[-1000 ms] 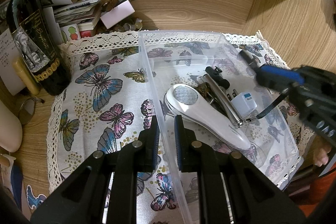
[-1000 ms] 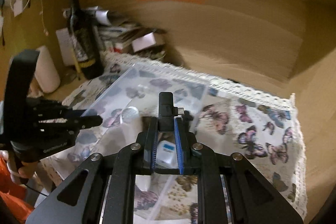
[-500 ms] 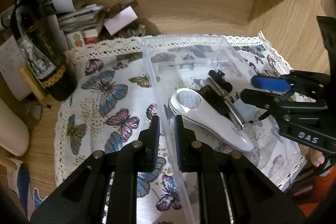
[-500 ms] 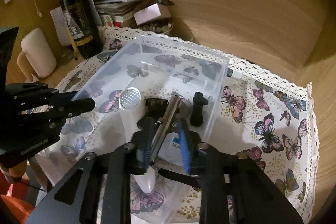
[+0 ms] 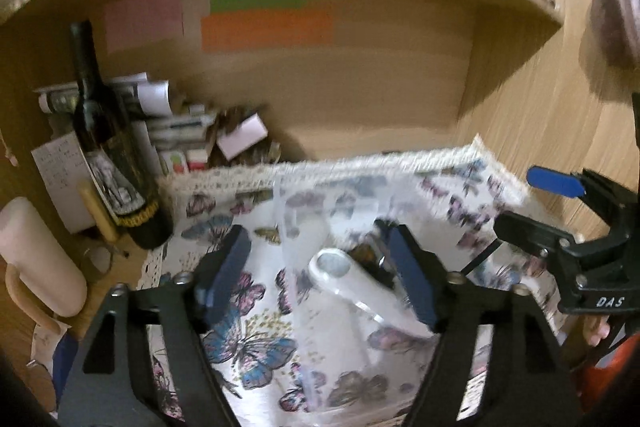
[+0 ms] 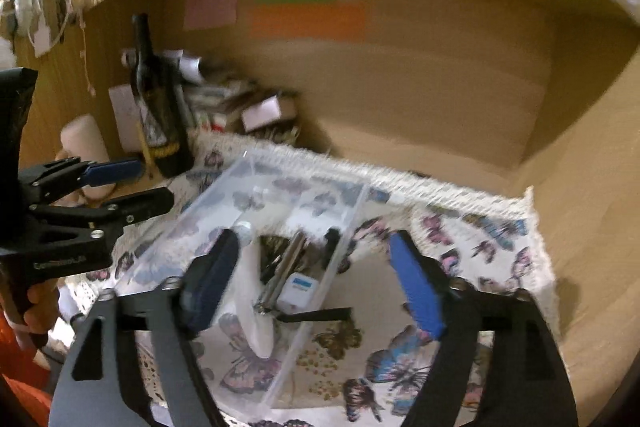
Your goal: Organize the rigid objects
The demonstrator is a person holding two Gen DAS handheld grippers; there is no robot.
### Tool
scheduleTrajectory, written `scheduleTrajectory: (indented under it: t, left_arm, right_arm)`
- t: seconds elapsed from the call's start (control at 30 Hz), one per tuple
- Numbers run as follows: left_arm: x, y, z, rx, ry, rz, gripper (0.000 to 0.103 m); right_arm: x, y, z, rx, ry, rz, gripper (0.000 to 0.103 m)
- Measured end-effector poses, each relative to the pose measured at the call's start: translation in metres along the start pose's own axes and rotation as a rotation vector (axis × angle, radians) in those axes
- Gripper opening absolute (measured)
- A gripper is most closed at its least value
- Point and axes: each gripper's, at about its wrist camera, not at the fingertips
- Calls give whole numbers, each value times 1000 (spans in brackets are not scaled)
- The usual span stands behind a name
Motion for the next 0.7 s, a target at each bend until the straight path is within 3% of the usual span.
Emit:
scheduleTrajectory:
  t: [0.17, 0.23, 0.7]
  left_arm:
    - [0, -15, -23, 26, -106, -27, 96]
    - [1, -22, -32, 31, -146, -31, 99]
    - [19, -63, -73, 30, -312, 18, 103]
  right_arm:
    - [3, -9, -31, 49, -77, 19, 97]
    - [6, -12, -43, 75, -115, 32, 103]
    - [20, -20, -86, 120, -217, 55, 103]
Point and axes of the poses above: each gripper's, at about its wrist camera, not at the fingertips, and z roughly the way its jaws point, y to its left, x to its underside, and after that the axes turned 14 degrees about -z, right-handed
